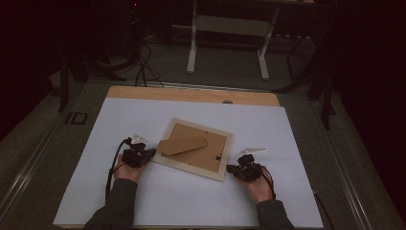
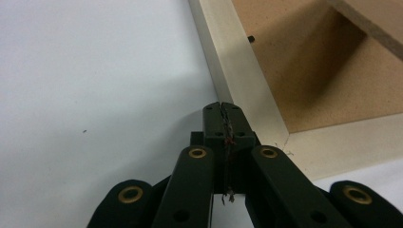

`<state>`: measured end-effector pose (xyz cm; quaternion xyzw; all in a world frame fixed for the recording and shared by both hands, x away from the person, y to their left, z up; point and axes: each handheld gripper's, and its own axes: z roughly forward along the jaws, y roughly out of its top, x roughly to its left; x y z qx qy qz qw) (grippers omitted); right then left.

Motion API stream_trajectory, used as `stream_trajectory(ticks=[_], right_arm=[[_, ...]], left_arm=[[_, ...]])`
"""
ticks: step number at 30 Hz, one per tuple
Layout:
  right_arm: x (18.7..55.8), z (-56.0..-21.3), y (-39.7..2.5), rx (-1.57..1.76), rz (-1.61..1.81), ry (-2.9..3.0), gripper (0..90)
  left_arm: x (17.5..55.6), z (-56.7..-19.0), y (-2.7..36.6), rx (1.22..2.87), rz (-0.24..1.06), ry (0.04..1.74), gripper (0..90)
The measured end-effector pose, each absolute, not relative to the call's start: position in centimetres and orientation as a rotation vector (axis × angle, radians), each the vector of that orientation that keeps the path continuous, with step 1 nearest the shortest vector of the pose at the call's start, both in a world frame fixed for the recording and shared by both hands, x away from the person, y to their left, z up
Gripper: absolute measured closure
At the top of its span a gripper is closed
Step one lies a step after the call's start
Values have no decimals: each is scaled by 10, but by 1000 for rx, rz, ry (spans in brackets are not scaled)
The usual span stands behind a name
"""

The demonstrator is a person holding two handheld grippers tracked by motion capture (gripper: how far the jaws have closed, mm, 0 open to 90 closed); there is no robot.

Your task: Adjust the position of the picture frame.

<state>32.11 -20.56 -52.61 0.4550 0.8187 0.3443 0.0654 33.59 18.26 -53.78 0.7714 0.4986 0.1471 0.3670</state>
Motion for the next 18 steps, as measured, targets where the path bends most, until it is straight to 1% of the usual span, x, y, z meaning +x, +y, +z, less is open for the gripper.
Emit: stream_trajectory(ticks=[4, 18], right_arm=[[318, -525, -204, 1351, 1018, 2481, 900], [329, -526, -204, 1365, 1026, 2459, 900]], left_arm=[[332, -538, 184, 1974, 373, 1283, 900], [316, -538, 182, 1974, 402, 1304, 900]])
